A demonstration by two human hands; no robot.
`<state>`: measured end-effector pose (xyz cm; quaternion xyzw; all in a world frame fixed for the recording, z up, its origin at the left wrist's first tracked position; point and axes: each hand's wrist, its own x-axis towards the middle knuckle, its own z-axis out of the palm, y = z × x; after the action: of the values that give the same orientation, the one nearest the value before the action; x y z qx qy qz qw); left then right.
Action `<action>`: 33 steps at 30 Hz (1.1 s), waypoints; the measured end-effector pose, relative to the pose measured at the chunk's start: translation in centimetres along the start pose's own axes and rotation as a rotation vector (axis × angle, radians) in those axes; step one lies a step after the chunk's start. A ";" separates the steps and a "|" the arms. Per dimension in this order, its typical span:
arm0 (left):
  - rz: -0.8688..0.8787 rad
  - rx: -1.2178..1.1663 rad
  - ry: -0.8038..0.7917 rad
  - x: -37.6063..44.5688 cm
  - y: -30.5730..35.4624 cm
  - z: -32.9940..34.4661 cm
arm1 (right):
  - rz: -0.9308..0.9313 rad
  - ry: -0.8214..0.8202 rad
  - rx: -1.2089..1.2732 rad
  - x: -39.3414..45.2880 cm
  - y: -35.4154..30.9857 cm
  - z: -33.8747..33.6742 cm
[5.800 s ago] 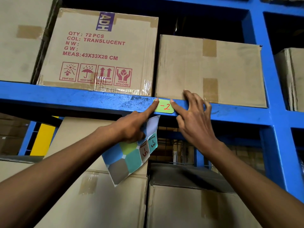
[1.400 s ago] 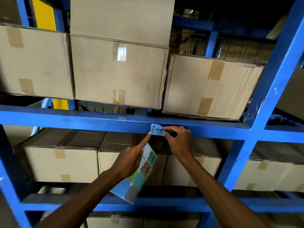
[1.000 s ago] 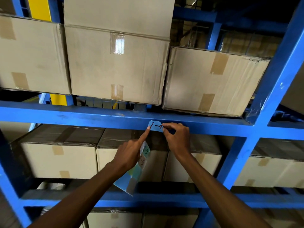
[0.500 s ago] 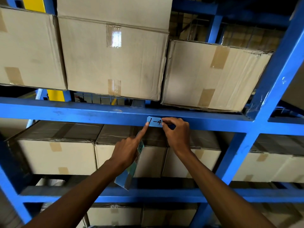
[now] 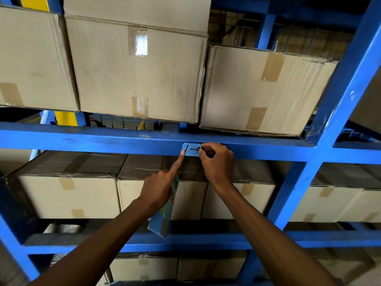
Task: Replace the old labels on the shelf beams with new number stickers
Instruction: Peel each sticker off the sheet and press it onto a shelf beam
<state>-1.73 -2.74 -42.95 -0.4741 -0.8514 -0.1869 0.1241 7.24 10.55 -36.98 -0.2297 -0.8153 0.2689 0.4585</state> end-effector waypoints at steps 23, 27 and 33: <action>0.024 0.095 0.021 0.0 0.1 -1.7 | -0.214 -0.037 -0.152 2.0 1.6 -2.3; 0.067 0.191 0.058 1.1 0.0 -2.2 | -0.391 -0.160 -0.349 3.4 1.1 -1.9; 0.056 0.280 0.020 1.7 -0.7 -2.5 | -0.394 -0.321 -0.488 7.0 2.4 -2.7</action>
<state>-3.15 -2.92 -40.19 -0.4738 -0.8543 -0.0675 0.2027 6.62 17.30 -32.99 -0.1257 -0.9459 0.0053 0.2990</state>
